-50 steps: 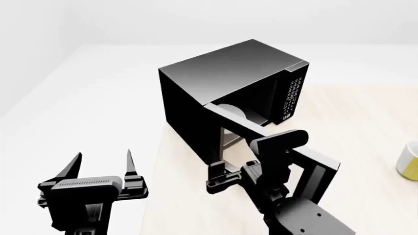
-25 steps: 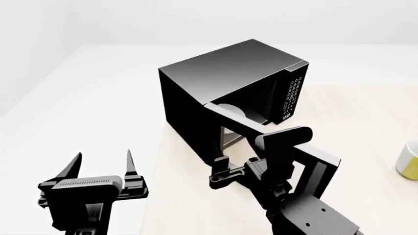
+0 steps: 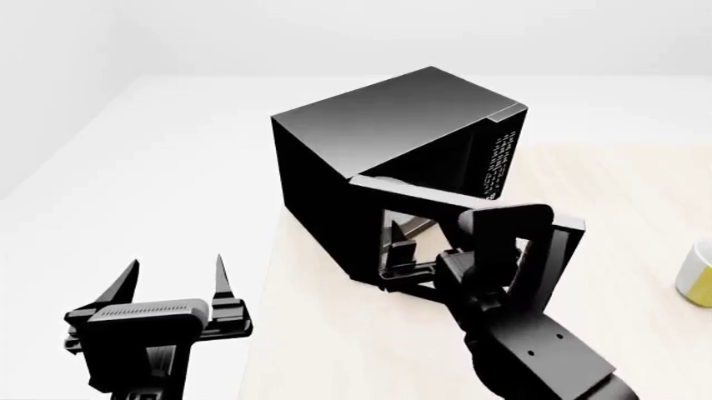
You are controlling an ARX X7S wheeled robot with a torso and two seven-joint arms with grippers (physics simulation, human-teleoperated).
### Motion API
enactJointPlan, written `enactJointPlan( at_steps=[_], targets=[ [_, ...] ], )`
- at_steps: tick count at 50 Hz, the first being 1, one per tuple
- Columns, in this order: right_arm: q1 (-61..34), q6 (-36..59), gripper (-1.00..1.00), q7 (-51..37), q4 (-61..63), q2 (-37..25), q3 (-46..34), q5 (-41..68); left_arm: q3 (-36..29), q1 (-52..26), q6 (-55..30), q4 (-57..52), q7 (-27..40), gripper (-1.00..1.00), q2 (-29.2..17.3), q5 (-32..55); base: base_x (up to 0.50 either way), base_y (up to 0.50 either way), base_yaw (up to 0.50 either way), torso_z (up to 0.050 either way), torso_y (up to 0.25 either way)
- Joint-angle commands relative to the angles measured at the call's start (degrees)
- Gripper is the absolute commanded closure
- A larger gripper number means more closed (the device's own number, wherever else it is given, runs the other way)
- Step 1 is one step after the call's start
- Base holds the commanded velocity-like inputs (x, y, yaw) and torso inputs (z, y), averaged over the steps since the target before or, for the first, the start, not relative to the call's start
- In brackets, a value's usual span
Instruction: Close the microwave.
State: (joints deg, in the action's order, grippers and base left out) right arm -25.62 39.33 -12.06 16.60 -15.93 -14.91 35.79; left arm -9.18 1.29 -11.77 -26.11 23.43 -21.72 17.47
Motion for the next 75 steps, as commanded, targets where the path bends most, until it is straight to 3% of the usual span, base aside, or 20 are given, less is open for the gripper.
enactJointPlan(
  at_steps=[1,50,75],
  targets=[
    [1.51,1.74,-1.0,-4.25,-10.52,-1.88,1.56,-10.92,-0.1,-0.13,-0.27,-0.25,0.26,-1.0,-0.18,0.11,0.0,0.0,0.0,0.0,0.0],
    [-11.6,-1.44,-1.0,0.37,-27.45,0.09,-2.33,-13.21,-0.44,-0.27,-0.24,0.08,1.08,-1.0,-0.54,0.59,0.0,0.0,0.0,0.0,0.0],
    [-20.23,-6.47,-1.0,3.28,-42.75,3.04,-4.06,-15.23,-0.41,-0.48,-0.14,0.35,1.31,-1.0,-0.79,1.03,0.0,0.0,0.0,0.0,0.0]
  ],
)
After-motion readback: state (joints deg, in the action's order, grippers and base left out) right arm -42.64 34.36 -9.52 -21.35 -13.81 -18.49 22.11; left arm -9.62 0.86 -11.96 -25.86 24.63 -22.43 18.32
